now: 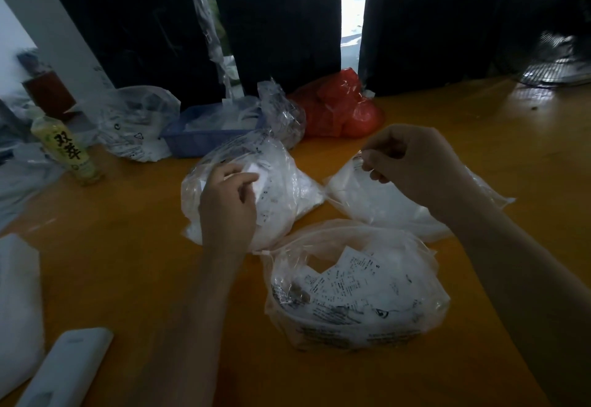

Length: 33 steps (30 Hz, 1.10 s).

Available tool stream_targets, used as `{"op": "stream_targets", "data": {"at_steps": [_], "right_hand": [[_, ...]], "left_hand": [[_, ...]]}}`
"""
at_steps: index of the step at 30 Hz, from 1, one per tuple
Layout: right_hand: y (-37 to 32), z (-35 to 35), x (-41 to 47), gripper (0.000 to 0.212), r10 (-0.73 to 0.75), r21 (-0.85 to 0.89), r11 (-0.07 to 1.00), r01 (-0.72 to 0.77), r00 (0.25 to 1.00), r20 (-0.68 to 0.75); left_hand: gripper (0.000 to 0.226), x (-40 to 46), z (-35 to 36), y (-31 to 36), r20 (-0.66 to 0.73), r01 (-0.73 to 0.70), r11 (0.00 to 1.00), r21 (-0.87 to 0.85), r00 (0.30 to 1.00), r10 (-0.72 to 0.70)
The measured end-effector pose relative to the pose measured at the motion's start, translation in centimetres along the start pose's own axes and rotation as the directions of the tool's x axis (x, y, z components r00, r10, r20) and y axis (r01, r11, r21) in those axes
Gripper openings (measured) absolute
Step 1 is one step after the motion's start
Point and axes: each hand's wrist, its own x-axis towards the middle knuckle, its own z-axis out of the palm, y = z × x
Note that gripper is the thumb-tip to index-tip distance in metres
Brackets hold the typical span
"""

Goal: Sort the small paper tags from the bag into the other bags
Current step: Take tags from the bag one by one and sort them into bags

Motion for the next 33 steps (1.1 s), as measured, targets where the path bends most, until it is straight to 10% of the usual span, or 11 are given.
{"op": "stream_targets", "data": {"at_steps": [6, 10, 14, 18, 21, 33], "right_hand": [[0.2, -0.3, 0.3, 0.003, 0.020, -0.019, 1.000, -0.020, 1.000, 0.006], [1.1, -0.6, 0.5, 0.010, 0.071, -0.351, 0.936, -0.019, 0.988, 0.135], [4.0, -0.3, 1.6, 0.025, 0.104, -0.763, 0.631, 0.140, 0.959, 0.262], [8.1, 1.6, 1.8, 0.039, 0.364, -0.831, 0.533, 0.161, 0.843, 0.397], [9.7, 2.3, 1.8, 0.043, 0.298, -0.798, 0.583, 0.157, 0.872, 0.389], [7.1, 1.1, 2.3, 0.028, 0.232, -0.774, 0.630, 0.059, 0.937, 0.260]], "left_hand": [[0.036, -0.6, 1.9, -2.5, 0.228, 0.094, 0.896, 0.435, 0.951, -0.210], [0.049, -0.3, 2.2, -2.4, 0.307, 0.040, 0.896, 0.443, 0.932, -0.194], [0.046, 0.0, 2.0, -2.1, 0.318, 0.080, 0.963, 0.259, 0.934, -0.163], [0.055, 0.1, 1.9, -2.3, 0.408, 0.070, 0.972, 0.225, 0.899, -0.159], [0.070, 0.1, 1.7, -2.2, 0.466, 0.029, 0.979, 0.202, 0.876, -0.122], [0.070, 0.1, 0.1, 0.5, 0.046, 0.023, 0.979, 0.201, 0.998, -0.033]]}}
